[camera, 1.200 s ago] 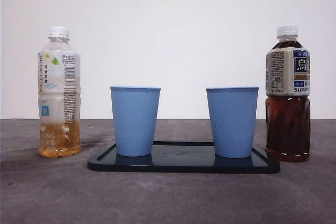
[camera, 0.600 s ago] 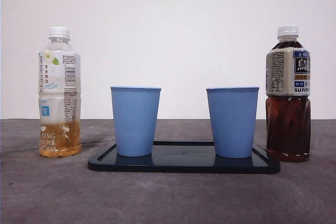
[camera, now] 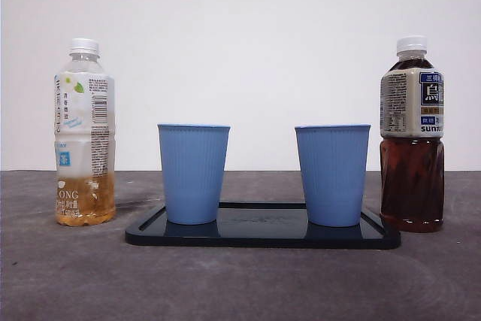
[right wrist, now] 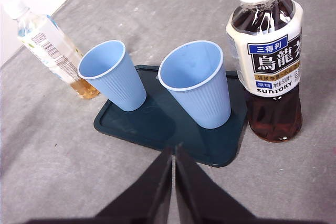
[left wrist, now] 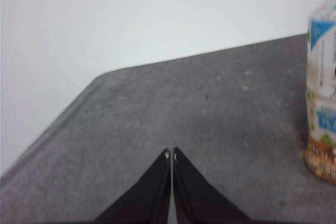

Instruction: Pour the drink into the cup

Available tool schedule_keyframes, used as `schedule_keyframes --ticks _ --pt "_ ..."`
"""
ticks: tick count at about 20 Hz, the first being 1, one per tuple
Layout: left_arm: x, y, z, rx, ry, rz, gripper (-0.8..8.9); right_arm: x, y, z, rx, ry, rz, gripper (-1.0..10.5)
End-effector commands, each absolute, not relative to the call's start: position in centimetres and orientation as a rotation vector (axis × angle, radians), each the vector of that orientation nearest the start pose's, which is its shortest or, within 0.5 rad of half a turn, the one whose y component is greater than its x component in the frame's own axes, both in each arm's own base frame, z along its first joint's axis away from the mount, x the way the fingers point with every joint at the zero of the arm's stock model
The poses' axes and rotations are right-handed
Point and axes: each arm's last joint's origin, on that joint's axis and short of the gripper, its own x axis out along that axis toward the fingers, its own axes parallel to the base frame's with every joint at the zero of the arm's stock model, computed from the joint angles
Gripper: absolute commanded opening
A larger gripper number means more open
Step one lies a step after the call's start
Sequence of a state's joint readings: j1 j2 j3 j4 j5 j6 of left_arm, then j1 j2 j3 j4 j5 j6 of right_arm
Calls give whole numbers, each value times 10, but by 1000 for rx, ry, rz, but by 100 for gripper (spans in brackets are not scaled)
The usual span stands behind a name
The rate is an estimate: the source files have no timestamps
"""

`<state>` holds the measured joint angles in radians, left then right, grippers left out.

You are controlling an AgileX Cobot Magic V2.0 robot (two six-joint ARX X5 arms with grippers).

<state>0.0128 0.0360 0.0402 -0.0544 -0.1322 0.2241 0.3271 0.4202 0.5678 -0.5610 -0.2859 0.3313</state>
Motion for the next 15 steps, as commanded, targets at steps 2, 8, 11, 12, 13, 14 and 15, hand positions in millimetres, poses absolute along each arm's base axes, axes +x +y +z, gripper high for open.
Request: schedule_keyframes --ticks 2,8,11,12,13,14,15 --pt "96 5 157 206 117 139 7 92 40 272 315 500 535 5" --pt "95 5 150 149 181 136 7 92 40 272 315 500 535 5" --pt "95 5 150 149 181 137 7 92 40 272 315 500 535 5" --pt "95 5 150 149 181 136 7 92 40 272 315 500 535 5" --pt "95 5 150 149 181 136 7 92 40 272 315 500 535 5" --pt "95 5 150 149 181 136 7 92 40 272 315 500 535 5" --pt "95 5 150 149 181 137 7 92 40 272 315 500 535 5"
